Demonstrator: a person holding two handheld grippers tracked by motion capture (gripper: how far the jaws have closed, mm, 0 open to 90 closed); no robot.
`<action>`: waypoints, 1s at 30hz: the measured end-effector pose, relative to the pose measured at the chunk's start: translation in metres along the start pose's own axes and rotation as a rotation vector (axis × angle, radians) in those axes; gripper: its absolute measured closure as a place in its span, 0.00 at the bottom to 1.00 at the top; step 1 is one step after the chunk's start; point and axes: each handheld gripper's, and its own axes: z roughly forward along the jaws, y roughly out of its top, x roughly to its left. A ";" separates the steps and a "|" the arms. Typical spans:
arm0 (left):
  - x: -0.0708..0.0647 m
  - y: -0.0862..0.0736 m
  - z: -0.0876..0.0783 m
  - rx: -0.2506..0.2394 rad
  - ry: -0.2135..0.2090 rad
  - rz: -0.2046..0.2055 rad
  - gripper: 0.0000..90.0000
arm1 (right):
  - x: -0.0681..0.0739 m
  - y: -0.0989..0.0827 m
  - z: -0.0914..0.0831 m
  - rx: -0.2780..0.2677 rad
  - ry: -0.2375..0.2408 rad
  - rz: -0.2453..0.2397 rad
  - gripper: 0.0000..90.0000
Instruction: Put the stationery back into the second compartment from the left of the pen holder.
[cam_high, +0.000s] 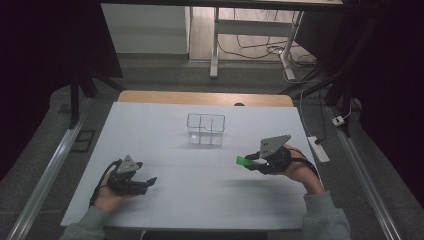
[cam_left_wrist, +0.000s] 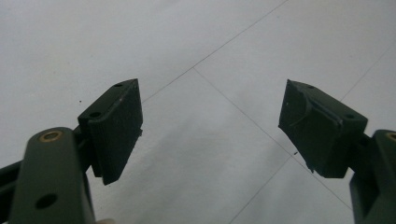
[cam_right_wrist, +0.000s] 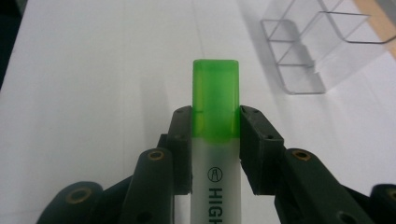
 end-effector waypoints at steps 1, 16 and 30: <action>0.000 0.000 0.000 0.000 0.000 0.001 0.24 | -0.002 0.000 -0.001 -0.016 -0.017 0.025 0.74; 0.000 0.000 0.000 -0.001 0.002 0.001 0.24 | -0.010 0.003 -0.007 -0.130 -0.089 0.186 0.74; 0.000 0.000 -0.001 -0.006 0.004 -0.001 0.24 | -0.015 0.008 -0.005 -0.186 -0.213 0.304 0.74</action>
